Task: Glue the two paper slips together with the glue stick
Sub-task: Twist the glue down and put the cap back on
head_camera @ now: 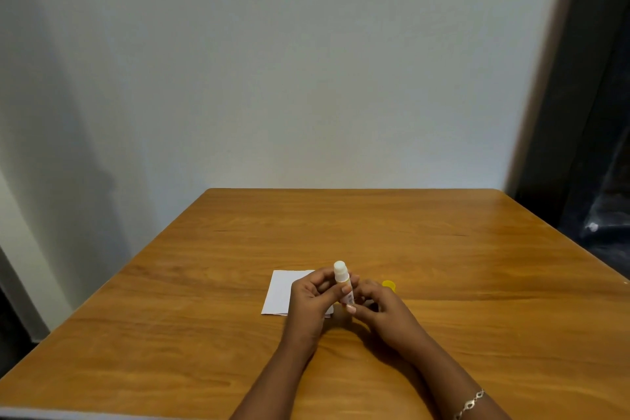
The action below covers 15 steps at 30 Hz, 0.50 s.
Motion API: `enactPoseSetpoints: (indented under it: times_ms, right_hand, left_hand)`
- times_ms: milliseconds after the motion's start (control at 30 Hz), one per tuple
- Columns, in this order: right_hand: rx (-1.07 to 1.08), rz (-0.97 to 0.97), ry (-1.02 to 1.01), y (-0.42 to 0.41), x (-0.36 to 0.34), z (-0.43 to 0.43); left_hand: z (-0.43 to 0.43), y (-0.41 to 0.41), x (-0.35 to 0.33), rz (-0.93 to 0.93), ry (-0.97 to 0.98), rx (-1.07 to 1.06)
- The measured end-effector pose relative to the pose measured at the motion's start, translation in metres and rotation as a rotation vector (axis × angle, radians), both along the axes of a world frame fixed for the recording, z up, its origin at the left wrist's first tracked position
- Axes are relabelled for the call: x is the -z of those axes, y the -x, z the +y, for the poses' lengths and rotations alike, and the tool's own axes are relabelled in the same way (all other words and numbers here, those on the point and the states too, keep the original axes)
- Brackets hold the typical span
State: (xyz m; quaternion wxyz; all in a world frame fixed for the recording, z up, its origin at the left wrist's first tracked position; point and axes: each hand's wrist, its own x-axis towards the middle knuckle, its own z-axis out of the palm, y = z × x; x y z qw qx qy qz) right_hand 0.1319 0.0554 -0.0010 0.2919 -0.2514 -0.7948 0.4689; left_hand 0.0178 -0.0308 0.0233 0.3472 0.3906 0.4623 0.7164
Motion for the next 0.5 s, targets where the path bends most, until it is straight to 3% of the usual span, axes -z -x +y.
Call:
enactPoseSetpoints:
  times_ms: [500]
  right_hand:
    - [-0.009, -0.028, 0.067, -0.0022, -0.0004, -0.0005]
  left_hand:
    - [0.0025, 0.0003, 0.0032, 0.002, 0.009, 0.018]
